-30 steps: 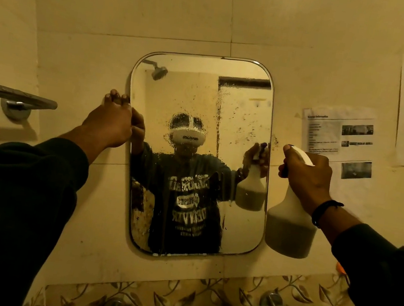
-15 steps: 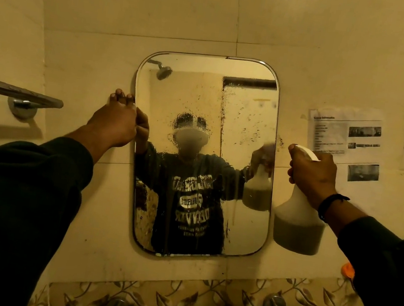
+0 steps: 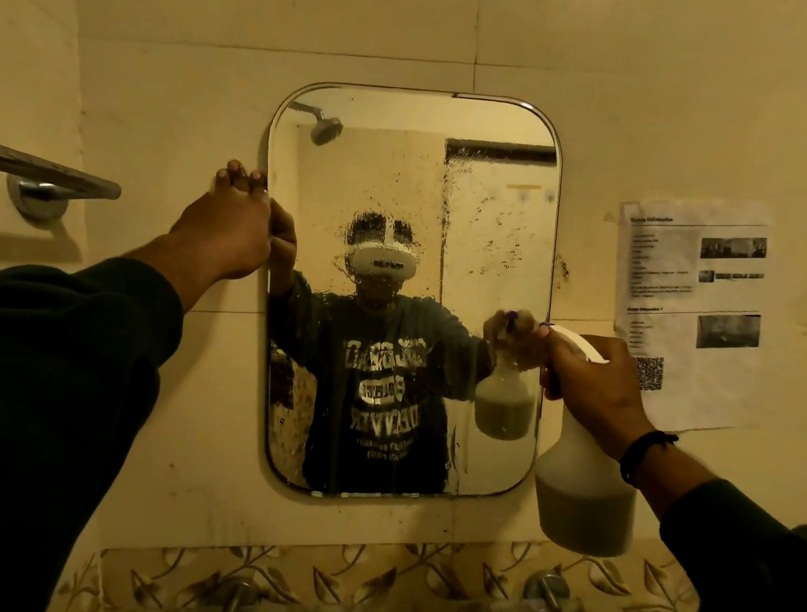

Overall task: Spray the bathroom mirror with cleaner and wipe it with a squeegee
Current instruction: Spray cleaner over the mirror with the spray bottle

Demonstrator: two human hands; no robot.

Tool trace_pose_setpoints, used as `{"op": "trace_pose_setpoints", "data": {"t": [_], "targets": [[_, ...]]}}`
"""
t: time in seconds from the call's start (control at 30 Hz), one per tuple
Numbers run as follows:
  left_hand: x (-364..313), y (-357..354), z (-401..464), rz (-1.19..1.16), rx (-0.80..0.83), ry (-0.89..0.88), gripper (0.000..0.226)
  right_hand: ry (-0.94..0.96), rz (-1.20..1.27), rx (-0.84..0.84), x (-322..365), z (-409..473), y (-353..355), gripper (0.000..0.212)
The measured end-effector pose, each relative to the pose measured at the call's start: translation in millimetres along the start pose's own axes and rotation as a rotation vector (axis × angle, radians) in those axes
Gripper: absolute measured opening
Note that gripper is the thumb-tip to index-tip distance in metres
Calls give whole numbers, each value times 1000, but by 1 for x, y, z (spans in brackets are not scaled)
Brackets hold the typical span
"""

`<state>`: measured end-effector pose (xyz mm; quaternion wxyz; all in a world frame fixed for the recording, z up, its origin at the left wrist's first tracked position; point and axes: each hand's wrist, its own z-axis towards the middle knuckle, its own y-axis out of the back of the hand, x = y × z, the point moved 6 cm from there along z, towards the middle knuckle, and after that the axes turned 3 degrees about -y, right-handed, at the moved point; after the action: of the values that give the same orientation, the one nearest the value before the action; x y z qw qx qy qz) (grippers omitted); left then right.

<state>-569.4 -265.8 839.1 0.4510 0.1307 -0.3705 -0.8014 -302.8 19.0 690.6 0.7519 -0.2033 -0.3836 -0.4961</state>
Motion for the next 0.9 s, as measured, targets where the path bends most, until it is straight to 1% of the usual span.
{"op": "trace_pose_setpoints", "data": {"t": [0.13,0.17,0.27,0.33,0.4,0.47,0.6,0.67,0.8,0.9], "targets": [[-2,1,-1,3,4,10,69,11,16,8,1,-4,-7,41],[-2,1,-1,4,5,6,68,12,12,1,2,-7,-8,39],[-2,1,-2,7,4,-10,66,55,-8,-45,7,-13,-13,24],[-3,2,-4,16,2,-24,67,76,-13,-9,13,-18,-20,19],[-4,4,-5,22,2,-35,68,41,36,35,14,-21,-27,14],[-3,3,-6,23,9,-41,75,13,60,47,15,-24,-32,19],[0,-4,-7,40,46,-39,106,79,18,42,26,-31,-43,23],[-1,-8,-9,62,52,-44,120,77,30,59,30,-34,-50,21],[-2,-13,-9,81,31,-36,126,62,94,140,35,-40,-66,18],[-2,-15,-9,62,14,-21,125,98,98,139,38,-44,-73,22]]}}
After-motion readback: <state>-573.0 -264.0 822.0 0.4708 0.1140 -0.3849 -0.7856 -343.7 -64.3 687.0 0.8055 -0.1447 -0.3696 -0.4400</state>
